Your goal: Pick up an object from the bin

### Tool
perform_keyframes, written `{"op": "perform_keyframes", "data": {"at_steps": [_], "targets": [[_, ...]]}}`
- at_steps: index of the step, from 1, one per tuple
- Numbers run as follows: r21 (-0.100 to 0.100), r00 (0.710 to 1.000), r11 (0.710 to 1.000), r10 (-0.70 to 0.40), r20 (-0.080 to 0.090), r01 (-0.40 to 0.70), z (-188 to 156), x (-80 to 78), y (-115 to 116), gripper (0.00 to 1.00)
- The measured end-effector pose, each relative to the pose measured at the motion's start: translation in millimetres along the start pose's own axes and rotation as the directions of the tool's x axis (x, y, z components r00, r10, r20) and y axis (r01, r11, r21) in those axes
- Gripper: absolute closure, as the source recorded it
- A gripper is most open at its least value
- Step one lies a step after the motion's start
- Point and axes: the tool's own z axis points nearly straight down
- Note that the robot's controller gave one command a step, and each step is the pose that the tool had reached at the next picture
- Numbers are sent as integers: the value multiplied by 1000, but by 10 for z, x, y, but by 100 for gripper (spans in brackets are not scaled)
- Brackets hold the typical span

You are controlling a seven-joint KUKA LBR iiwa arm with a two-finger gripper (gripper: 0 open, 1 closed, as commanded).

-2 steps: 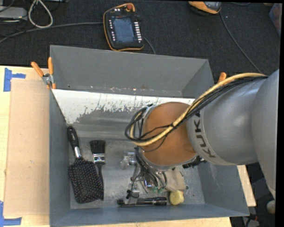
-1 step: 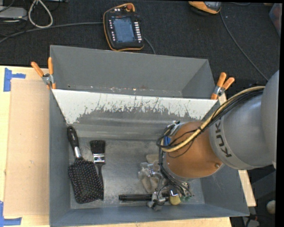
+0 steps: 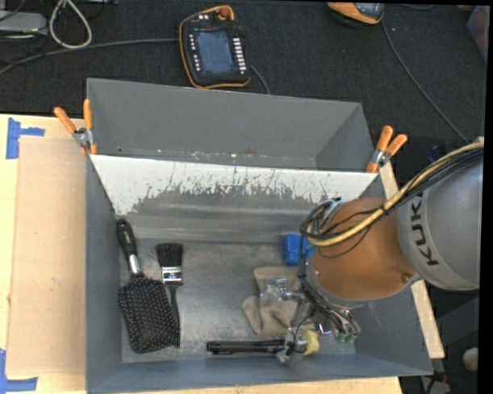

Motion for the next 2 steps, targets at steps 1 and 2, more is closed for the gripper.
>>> {"op": "perform_keyframes", "data": {"at_steps": [1,2], "targets": [[2,1000,1000,-26,14,26,365,-78,214,0],[1,999,999,-39,5,39,436,-322,-257,0]]}}
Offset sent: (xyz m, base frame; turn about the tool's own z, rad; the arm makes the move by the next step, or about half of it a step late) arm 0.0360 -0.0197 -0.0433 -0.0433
